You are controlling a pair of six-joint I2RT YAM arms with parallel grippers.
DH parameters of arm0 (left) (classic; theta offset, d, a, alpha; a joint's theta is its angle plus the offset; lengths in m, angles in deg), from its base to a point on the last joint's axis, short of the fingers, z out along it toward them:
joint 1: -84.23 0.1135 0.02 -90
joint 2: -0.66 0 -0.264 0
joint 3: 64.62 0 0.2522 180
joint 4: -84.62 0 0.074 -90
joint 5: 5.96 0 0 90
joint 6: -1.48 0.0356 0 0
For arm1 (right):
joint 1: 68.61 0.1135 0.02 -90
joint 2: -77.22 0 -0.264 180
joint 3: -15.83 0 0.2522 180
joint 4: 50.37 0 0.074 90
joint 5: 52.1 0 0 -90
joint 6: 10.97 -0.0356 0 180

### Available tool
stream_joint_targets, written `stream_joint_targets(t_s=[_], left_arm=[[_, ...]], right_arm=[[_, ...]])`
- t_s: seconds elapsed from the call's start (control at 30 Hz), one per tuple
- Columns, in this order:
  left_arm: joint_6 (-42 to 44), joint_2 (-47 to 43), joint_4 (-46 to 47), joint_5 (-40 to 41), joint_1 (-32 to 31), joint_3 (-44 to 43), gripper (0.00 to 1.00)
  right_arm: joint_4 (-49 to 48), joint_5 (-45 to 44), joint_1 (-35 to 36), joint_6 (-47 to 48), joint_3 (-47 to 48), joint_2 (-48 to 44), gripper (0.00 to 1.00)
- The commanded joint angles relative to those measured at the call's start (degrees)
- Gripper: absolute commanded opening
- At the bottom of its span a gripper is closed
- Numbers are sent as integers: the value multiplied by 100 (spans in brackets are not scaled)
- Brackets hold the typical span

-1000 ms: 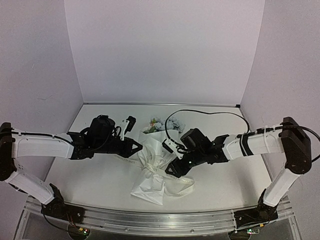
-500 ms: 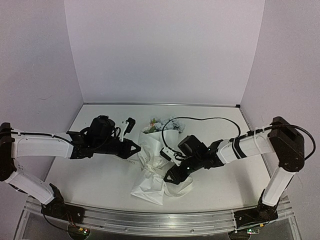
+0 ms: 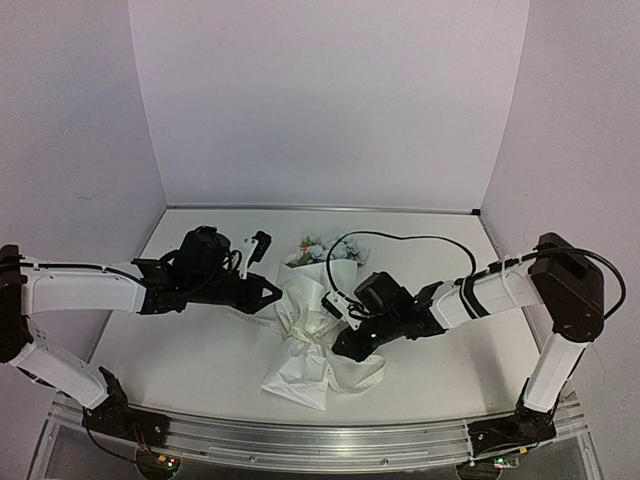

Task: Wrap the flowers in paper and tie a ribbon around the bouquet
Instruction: Cross the half-tied ribbon over the folded bouquet.

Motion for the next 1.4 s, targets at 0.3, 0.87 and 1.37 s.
stream_joint_targets(t_s=[0.3, 0.87, 1.37], left_arm=[[31, -367, -25, 5, 81, -178, 0], [175, -480, 606, -1513, 81, 219, 0], [547, -193, 394, -2334, -590, -108, 0]], right_arm=[[591, -795, 288, -948, -269, -1150, 0], [1931, -580, 477, -3525, 1639, -252, 0], [741, -871, 470, -4727, 1519, 228, 0]])
